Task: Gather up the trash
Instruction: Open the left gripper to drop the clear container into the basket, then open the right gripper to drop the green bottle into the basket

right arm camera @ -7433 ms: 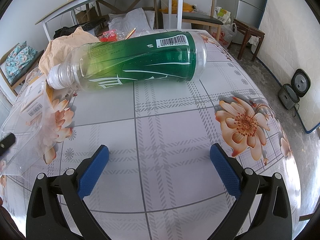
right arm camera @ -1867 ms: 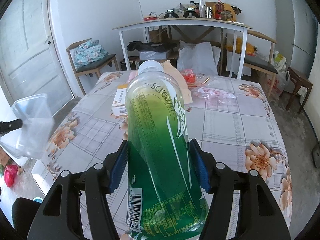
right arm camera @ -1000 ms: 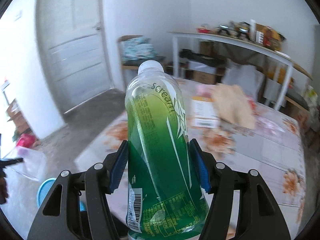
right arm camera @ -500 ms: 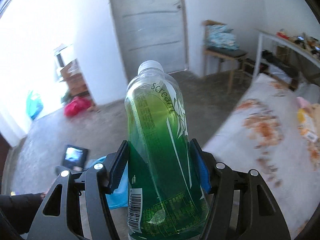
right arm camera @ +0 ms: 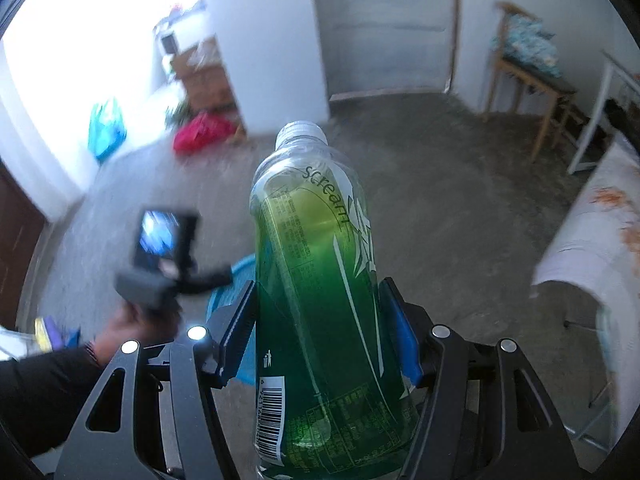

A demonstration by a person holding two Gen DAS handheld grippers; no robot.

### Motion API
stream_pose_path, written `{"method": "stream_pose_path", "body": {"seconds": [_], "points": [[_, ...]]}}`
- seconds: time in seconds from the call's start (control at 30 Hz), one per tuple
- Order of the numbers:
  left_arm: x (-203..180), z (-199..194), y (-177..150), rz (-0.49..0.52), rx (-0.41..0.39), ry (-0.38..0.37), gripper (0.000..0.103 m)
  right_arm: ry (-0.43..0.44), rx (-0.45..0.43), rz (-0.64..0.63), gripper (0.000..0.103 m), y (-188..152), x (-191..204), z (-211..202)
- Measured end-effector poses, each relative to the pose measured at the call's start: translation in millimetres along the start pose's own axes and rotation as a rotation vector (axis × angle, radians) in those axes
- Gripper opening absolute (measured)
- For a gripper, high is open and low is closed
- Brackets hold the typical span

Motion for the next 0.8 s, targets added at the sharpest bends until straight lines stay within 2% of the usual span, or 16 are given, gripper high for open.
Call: {"method": "stream_pose_path", "body": {"seconds": [0.17, 0.3, 0.47, 0.63, 0.7, 0.77, 0.8], "points": [[33.0, -22.5, 5.6, -0.078, -0.067, -0.054, 0.062, 0.033, 0.119, 0.011, 0.06, 7.6, 15.9, 64.5], [49.7, -24.2, 5.0, -0.135, -0.072, -0.103, 0.062, 0.061, 0.216, 0.012, 0.06, 17.8, 38.3, 116.1], [66.3, -10.1, 3.4, -0.164, -0.048, -0.133, 0.061, 0.067, 0.21, 0.019, 0.06, 21.6, 50.4, 157.4], [80.6, -9.5, 3.1, -0.185, -0.044, -0.137, 0.062, 0.077, 0.277, 0.02, 0.061, 4.7, 55.5, 195.6], [85.2, -10.0, 4.2, -0.202, -0.04, -0.149, 0.062, 0.076, 0.281, 0.037, 0.07, 3.5, 51.9, 203.4], [87.1, -10.4, 5.8, -0.209, -0.037, -0.155, 0.061, 0.086, 0.27, 0.063, 0.097, 5.5, 49.6, 206.1], [86.0, -11.8, 6.4, -0.207, -0.04, -0.157, 0.062, 0.085, 0.268, 0.075, 0.097, 5.0, 47.2, 206.6]]}}
Point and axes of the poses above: each gripper's, at about its wrist camera, not at the fingertips, and z roughly the way its jaws point, x to its left, y to its top, the point moved 2 cm from there along z, roughly the way its jaws point, and after that the axes turned 9 degrees about x, right-handed, at the moved point
